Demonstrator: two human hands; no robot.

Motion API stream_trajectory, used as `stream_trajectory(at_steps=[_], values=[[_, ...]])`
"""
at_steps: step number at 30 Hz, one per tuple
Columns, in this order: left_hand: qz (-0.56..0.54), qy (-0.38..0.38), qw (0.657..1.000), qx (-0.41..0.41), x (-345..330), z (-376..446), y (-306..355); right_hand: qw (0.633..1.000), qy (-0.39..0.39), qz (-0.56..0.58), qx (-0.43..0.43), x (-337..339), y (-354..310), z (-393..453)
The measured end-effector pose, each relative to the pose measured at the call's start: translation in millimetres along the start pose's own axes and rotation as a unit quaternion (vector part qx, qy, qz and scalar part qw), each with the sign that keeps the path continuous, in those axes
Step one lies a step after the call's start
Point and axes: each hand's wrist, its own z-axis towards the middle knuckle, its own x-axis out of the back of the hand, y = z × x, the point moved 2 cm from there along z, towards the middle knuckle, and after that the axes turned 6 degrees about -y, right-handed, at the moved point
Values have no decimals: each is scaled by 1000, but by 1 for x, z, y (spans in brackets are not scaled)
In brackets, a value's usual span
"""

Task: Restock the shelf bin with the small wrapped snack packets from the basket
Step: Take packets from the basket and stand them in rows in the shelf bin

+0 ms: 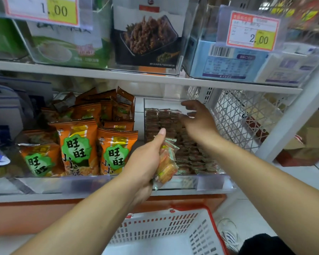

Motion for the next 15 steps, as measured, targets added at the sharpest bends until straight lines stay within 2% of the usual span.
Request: stream_trajectory(at_steps=[2, 3, 6, 8, 12, 15], values=[[27, 18, 999, -39, -1, 0, 1, 996, -11, 85, 30, 12, -28, -41], [36, 21, 997, -59, -1, -2, 1, 992, -49, 108, 37, 16, -39, -63], [38, 17, 994, -101, -3, -13, 2, 984, -154, 78, 51, 14, -53, -116], [40, 27, 991, -123, -3, -19, 2, 980, -166, 101, 27, 8, -52, -131], [68, 47, 984, -158, -2, -21, 1, 959, -163, 226, -43, 3, -39, -131], [22, 33, 990, -136, -2, -21, 1, 935, -170, 305, -68, 5, -31, -126]])
